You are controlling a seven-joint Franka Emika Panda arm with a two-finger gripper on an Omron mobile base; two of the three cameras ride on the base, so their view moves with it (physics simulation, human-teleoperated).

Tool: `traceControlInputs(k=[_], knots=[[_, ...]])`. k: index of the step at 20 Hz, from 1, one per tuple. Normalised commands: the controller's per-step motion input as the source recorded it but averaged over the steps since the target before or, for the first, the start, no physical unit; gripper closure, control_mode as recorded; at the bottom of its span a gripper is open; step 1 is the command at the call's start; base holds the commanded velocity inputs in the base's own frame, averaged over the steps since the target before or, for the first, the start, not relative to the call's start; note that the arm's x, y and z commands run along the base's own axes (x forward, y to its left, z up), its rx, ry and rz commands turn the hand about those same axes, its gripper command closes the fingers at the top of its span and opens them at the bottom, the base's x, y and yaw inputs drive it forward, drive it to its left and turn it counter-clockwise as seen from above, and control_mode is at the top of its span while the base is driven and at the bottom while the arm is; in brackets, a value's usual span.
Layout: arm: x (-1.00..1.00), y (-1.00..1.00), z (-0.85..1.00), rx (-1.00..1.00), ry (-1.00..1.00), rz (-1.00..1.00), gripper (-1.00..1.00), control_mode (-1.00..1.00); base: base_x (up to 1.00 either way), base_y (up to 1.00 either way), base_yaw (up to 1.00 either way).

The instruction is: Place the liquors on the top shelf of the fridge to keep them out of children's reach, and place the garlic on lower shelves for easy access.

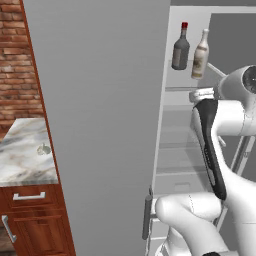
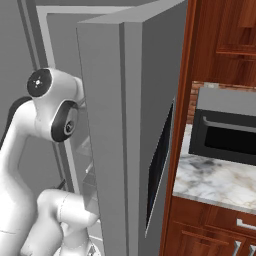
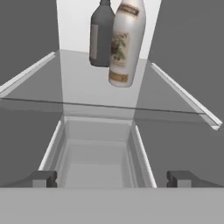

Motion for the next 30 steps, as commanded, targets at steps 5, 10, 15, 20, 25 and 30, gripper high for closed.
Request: traceControlInputs(k=[5, 10, 15, 20, 25, 30], knots=[[-0.54, 0.0, 0.0, 0.0, 0.03, 0.05, -1.0, -1.0, 0.0, 0.0, 0.0], [-0.66, 0.0, 0.0, 0.0, 0.0, 0.11, -1.0, -1.0, 0.0, 0.0, 0.0], [-0.78, 0.04, -0.05, 0.0, 0.0, 0.17, -1.0, -1.0, 0.0, 0.0, 0.0], [-0.14, 0.05, -0.01, -0.01, 0.0, 0.03, -1.0, 1.0, -0.56, 0.41, 0.1], [0.0, 0.0, 0.0, 0.0, 0.0, 0.0, -1.0, 1.0, -0.72, 0.89, 0.11], [0.0, 0.0, 0.0, 0.0, 0.0, 0.0, -1.0, 1.0, -0.34, 1.0, 0.06]])
